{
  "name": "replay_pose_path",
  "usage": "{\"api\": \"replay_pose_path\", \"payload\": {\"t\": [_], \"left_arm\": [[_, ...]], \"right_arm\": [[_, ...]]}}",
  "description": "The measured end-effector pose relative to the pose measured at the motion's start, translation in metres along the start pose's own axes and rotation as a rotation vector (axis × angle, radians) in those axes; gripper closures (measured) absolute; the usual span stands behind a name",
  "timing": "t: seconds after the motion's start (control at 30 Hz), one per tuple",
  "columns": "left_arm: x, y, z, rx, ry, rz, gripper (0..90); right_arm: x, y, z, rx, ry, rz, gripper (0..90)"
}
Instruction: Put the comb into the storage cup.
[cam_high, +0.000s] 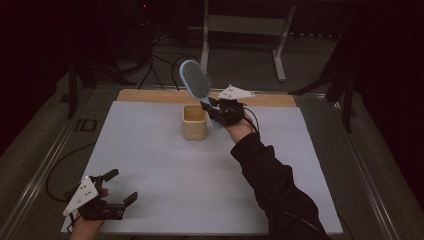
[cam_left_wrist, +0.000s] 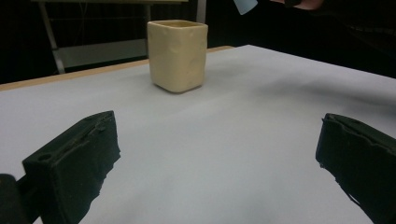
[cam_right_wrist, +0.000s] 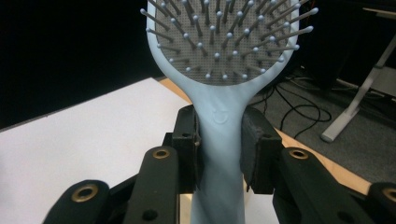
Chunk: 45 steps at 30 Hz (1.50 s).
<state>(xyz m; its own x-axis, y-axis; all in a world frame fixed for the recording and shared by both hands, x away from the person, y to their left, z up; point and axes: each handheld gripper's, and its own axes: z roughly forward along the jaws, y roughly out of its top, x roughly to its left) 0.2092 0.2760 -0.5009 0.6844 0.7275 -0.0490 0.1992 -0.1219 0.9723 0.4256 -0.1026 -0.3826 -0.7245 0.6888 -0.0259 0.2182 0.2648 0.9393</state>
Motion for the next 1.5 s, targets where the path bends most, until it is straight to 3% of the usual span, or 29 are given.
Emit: {"api": "replay_pose_path", "payload": {"t": [0.17,0.93,1.2,1.5], "left_arm": [[0.000,0.000,0.000,-0.001,0.001,0.000,0.0],[0.000,0.000,-0.003,-0.012,0.001,-0.006,0.0],[0.001,0.000,-0.004,-0.011,-0.002,-0.009,0.0],[0.001,0.000,-0.004,-0.016,-0.005,-0.012,0.0]], "right_arm": [[-0.001,0.003,0.008,-0.029,0.007,0.037,69.8],[0.003,0.018,0.043,-0.106,0.000,0.050,69.8],[-0.003,0.021,0.055,-0.180,0.004,0.105,69.8],[-0.006,0.019,0.066,-0.188,-0.003,0.099,69.8]]}}
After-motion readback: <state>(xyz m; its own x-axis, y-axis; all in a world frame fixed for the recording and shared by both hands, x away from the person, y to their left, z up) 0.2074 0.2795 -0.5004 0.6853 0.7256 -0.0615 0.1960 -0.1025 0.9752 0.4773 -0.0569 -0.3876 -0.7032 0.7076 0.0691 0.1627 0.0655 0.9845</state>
